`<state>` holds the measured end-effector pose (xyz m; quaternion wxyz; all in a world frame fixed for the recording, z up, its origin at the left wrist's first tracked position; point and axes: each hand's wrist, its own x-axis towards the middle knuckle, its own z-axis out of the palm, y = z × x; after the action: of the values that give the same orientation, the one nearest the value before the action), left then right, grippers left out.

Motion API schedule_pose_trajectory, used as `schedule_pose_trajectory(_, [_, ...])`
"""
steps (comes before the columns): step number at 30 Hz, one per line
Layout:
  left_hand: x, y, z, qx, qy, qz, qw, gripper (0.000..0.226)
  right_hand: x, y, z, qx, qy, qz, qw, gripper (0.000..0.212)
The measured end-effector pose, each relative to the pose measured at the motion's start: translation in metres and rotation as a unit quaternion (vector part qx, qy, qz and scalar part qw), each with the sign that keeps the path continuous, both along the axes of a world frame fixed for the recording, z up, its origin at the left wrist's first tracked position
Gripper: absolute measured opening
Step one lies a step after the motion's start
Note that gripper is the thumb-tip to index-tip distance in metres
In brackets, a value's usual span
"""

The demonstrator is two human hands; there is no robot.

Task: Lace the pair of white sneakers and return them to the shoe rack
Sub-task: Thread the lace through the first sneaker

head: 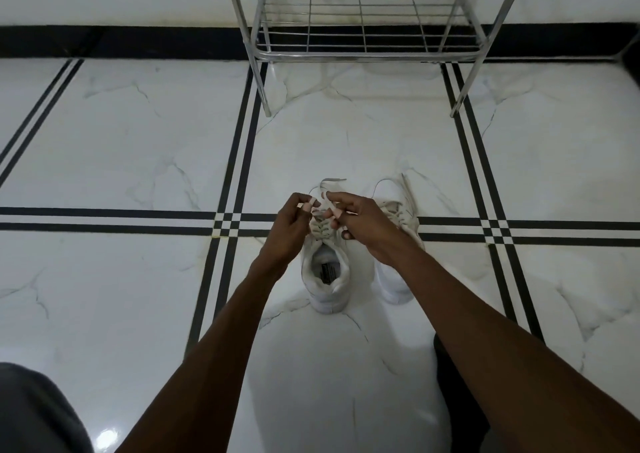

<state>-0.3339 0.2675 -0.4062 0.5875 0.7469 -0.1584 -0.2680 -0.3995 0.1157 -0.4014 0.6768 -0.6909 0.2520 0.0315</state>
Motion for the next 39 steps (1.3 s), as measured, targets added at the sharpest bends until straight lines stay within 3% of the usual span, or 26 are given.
schedule_pose_trajectory(2, [0.0,0.002,0.001,-0.007,-0.013,-0.017,1.0,0.025,0.001,0.0,0.001,-0.025,0.004,0.019,1.0,0.046])
schedule_pose_trajectory(5, [0.004,0.003,-0.004,0.007,-0.045,-0.047,0.998,0.025,0.002,-0.001,0.0,-0.042,0.012,0.015,0.999,0.036])
schedule_pose_trajectory(13, [0.01,0.0,-0.004,0.086,-0.145,-0.09,0.982,0.035,0.011,0.001,-0.007,-0.031,0.044,-0.099,0.994,0.019])
schedule_pose_trajectory(17, [0.01,-0.004,-0.005,0.11,-0.179,-0.096,0.973,0.033,0.009,0.001,-0.005,-0.04,0.021,-0.061,0.997,0.012])
schedule_pose_trajectory(21, [0.012,-0.005,-0.008,0.12,-0.205,-0.082,0.968,0.033,0.001,-0.005,0.002,0.048,-0.03,0.016,0.998,0.021])
schedule_pose_trajectory(26, [0.011,-0.008,-0.008,0.109,-0.166,-0.064,0.978,0.033,0.008,0.0,-0.001,-0.004,-0.006,-0.052,0.999,0.027])
schedule_pose_trajectory(29, [0.01,-0.007,-0.009,0.1,-0.144,-0.055,0.983,0.041,0.015,0.004,-0.005,0.052,0.018,-0.095,0.994,0.023])
schedule_pose_trajectory(34, [0.018,0.001,-0.014,0.037,0.014,-0.015,0.999,0.026,0.01,0.0,-0.002,0.079,-0.001,-0.031,0.996,0.013])
schedule_pose_trajectory(36, [0.022,0.005,-0.016,0.027,0.05,-0.017,0.998,0.024,0.005,-0.007,0.0,0.018,-0.008,0.03,0.999,0.014])
schedule_pose_trajectory(39, [0.025,0.005,-0.016,0.022,0.062,-0.015,0.998,0.023,0.005,-0.017,0.004,-0.175,-0.001,0.11,0.978,0.012])
